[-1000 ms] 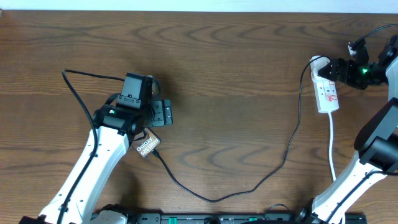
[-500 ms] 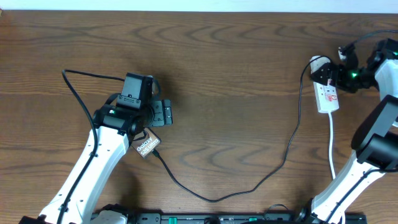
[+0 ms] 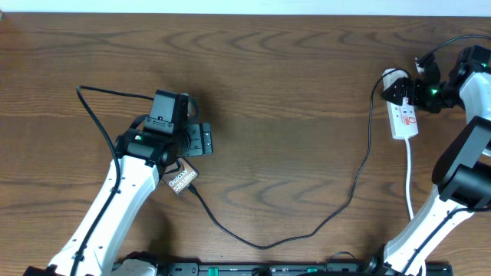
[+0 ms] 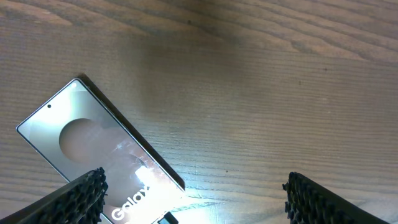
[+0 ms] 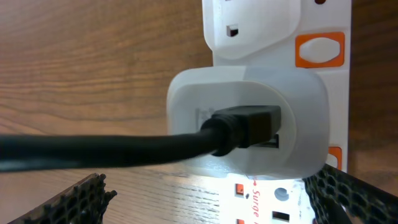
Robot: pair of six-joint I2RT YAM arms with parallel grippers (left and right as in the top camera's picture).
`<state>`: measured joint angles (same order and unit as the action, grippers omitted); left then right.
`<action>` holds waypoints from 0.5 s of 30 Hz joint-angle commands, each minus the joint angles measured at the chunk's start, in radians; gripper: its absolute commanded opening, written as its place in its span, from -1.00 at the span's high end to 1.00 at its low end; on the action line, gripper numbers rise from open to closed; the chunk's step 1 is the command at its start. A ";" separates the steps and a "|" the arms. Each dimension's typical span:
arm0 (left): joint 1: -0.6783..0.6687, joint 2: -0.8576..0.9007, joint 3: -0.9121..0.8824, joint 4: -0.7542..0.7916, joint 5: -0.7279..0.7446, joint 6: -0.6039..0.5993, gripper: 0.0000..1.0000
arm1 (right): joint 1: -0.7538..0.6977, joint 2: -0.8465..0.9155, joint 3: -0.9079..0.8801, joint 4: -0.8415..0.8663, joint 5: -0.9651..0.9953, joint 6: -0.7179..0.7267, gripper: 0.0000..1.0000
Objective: Plug charger to phone and switch on socket
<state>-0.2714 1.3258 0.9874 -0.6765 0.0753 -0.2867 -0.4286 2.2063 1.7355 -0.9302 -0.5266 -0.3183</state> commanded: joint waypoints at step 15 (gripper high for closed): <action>-0.003 0.002 0.018 -0.004 0.003 -0.006 -0.79 | 0.014 0.005 0.001 0.025 -0.063 -0.034 -0.98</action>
<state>-0.2714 1.3258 0.9871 -0.6769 0.0757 -0.2878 -0.4259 2.2063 1.7355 -0.9077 -0.5346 -0.3328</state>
